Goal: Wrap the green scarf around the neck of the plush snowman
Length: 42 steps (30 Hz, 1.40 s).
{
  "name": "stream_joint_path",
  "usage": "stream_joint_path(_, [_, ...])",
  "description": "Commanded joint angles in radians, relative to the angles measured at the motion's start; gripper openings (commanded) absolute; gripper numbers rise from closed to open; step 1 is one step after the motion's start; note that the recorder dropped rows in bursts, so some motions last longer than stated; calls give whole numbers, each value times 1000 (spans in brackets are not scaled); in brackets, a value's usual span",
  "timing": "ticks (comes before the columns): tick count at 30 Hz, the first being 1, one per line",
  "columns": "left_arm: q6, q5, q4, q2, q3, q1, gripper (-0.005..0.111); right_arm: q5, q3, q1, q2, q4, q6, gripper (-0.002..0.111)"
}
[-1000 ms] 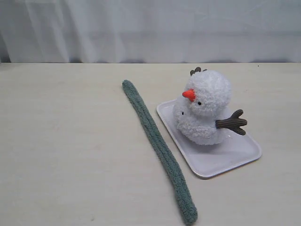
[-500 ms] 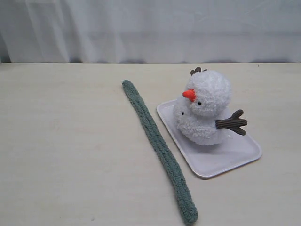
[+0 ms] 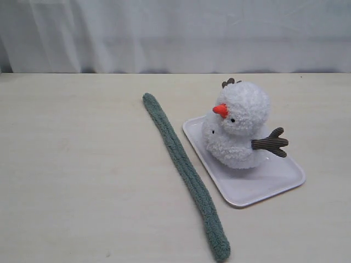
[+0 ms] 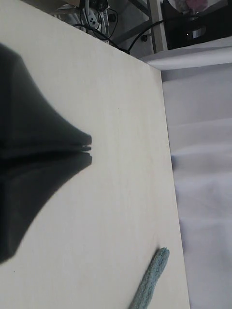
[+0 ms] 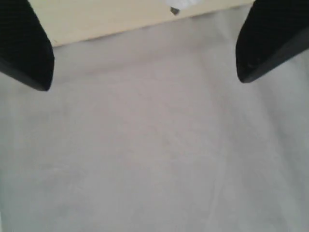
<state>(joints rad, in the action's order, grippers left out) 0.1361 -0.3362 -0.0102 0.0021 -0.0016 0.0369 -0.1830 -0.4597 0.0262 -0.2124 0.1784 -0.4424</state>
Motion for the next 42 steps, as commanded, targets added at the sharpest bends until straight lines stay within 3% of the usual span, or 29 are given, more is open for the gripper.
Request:
stream_joint_path(1, [-2,13,0,-2,2,10,0,-277,-167,1,-133,-44,190,95])
stream_joint_path(4, [-2,13,0,-2,2,10,0,-434,-271,1,-238,-204,428,95])
stream_joint_path(6, [-2,13,0,-2,2,10,0,-605,-380,1,-393,-460,685,95])
stream_joint_path(11, [-2,13,0,-2,2,10,0,-692,-405,1,-585,-904,1115,95])
stream_joint_path(16, [-2,13,0,-2,2,10,0,-754,-405,8,-800,-976,1186,95])
stream_joint_path(22, [-2,13,0,-2,2,10,0,-536,-423,281,-921,-851,1149,92])
stream_joint_path(25, [-2,13,0,-2,2,10,0,-367,-423,406,-960,-662,941,89])
stream_joint_path(30, [-2,13,0,-2,2,10,0,-263,-424,565,-1068,-352,668,88])
stream_joint_path(36, [-2,13,0,-2,2,10,0,-265,-493,664,-1240,-130,448,88])
stream_joint_path(42, [-2,13,0,-2,2,10,0,-333,-634,689,-1427,-112,426,88])
